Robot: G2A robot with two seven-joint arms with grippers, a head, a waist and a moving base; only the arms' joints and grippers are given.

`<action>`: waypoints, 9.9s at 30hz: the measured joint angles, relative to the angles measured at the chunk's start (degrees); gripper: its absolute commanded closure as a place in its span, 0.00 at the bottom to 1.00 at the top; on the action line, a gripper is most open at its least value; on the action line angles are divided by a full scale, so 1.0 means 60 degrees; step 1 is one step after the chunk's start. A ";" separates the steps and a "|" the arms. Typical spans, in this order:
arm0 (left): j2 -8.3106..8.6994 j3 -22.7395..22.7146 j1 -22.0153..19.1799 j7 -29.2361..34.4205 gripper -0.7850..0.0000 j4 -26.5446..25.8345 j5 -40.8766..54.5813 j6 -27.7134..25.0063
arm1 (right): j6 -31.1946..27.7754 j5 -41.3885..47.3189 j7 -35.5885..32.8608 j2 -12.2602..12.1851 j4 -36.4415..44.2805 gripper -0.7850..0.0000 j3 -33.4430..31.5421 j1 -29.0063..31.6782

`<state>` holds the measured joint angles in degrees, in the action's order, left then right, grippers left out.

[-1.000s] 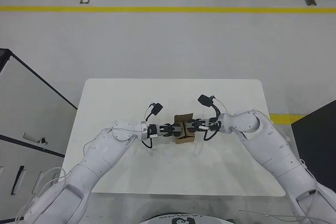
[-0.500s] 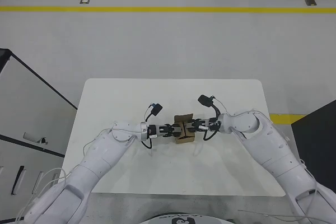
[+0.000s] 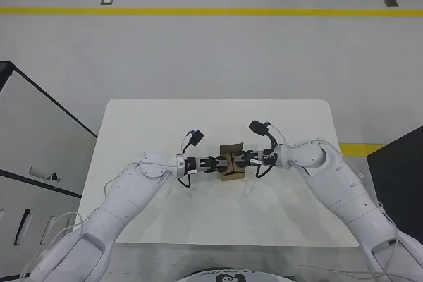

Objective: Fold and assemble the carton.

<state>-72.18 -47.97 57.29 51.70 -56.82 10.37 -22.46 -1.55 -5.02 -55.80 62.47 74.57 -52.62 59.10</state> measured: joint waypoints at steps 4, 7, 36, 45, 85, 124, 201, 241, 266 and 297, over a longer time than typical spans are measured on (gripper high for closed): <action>-0.0003 -0.0052 0.0033 -0.0037 1.00 -0.0036 0.0061 -0.0114 | -0.0027 0.0027 0.0033 0.0002 0.0071 1.00 -0.0050 -0.0001; 0.0004 -0.0085 0.0063 -0.0012 1.00 -0.0060 0.0067 -0.0173 | -0.0025 -0.0004 0.0045 -0.0012 0.0155 1.00 -0.0102 0.0036; 0.0108 -0.0467 0.0382 -0.0036 1.00 -0.0589 0.0051 -0.0422 | 0.0157 -0.0174 0.0201 -0.0073 0.0605 1.00 -0.0377 0.0412; 0.0057 -0.0323 0.0316 -0.0209 1.00 -0.0818 -0.0240 -0.0186 | 0.0419 -0.0344 0.0383 -0.0148 0.0917 1.00 -0.0642 0.0641; 0.0305 -0.1112 0.0944 0.0079 0.00 -0.1118 -0.0004 -0.0664 | -0.0435 0.1482 -0.0451 -0.0509 0.1307 0.00 -0.2518 0.1514; 0.0446 -0.0829 0.1683 0.1016 0.00 -0.1948 0.0704 -0.0725 | -0.2818 0.3981 -0.0050 0.0799 -0.3343 0.00 0.0060 -0.1995; 0.0180 -0.0901 0.0996 -0.1590 1.00 -0.0149 0.0011 -0.0556 | -0.1303 0.2782 -0.0677 -0.0231 -0.0200 0.00 -0.2836 0.0793; 0.0115 -0.0656 0.1313 -0.2380 1.00 -0.0988 -0.1078 0.1276 | -0.0697 0.1478 -0.0464 -0.0286 0.0546 0.00 -0.2550 0.0705; 0.0115 -0.0656 0.1313 -0.2380 1.00 -0.0988 -0.1077 0.1276 | -0.0788 -0.0020 -0.2730 -0.0663 0.0844 0.38 -0.2939 0.0095; 0.0115 -0.0656 0.1313 -0.2380 1.00 -0.0988 -0.1077 0.1276 | 0.0078 -0.1391 -0.3074 -0.0175 0.0950 0.69 -0.0237 -0.1767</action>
<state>-71.50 -51.91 65.17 37.42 -62.75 3.90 -14.81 -1.08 -13.37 -74.25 61.41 80.27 -54.04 48.50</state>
